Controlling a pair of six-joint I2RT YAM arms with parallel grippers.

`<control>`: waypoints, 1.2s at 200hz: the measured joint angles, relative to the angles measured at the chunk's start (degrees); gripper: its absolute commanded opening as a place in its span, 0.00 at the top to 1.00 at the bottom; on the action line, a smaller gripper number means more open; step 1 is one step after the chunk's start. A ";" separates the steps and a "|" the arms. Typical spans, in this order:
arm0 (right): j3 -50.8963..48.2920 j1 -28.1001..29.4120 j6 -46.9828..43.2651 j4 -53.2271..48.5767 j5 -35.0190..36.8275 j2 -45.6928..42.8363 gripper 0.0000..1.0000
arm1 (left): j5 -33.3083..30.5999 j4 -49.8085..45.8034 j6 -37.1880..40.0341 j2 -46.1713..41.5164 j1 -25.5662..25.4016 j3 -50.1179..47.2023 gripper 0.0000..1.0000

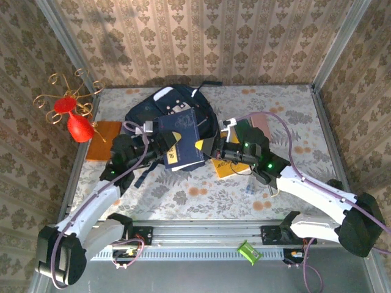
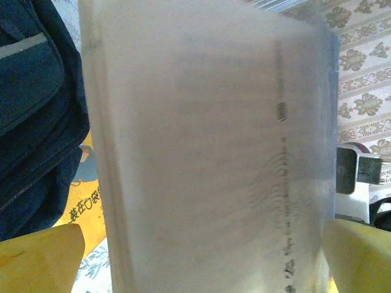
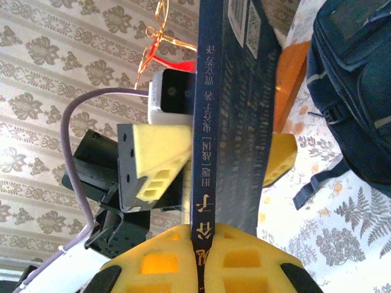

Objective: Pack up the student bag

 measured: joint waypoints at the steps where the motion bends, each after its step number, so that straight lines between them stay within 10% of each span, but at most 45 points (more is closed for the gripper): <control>1: 0.07 -0.09 0.00 0.04 -0.04 0.09 1.00 | 0.02 0.02 0.00 0.20 -0.02 0.11 0.00; 55: 1.55 -3.08 1.22 1.46 -2.73 2.84 1.00 | 1.84 6.64 -0.57 6.10 -0.24 0.76 0.01; 116: 0.94 -9.92 1.25 2.51 -5.42 5.51 1.00 | 4.74 17.44 -4.35 9.51 0.20 0.90 0.24; 214: 0.28 -13.16 0.76 4.44 -9.27 10.27 1.00 | 5.03 9.75 2.08 9.55 0.59 4.66 0.93; 240: 0.26 -13.42 1.14 6.64 -9.77 11.15 0.85 | 4.17 8.83 3.17 10.34 0.72 4.90 1.00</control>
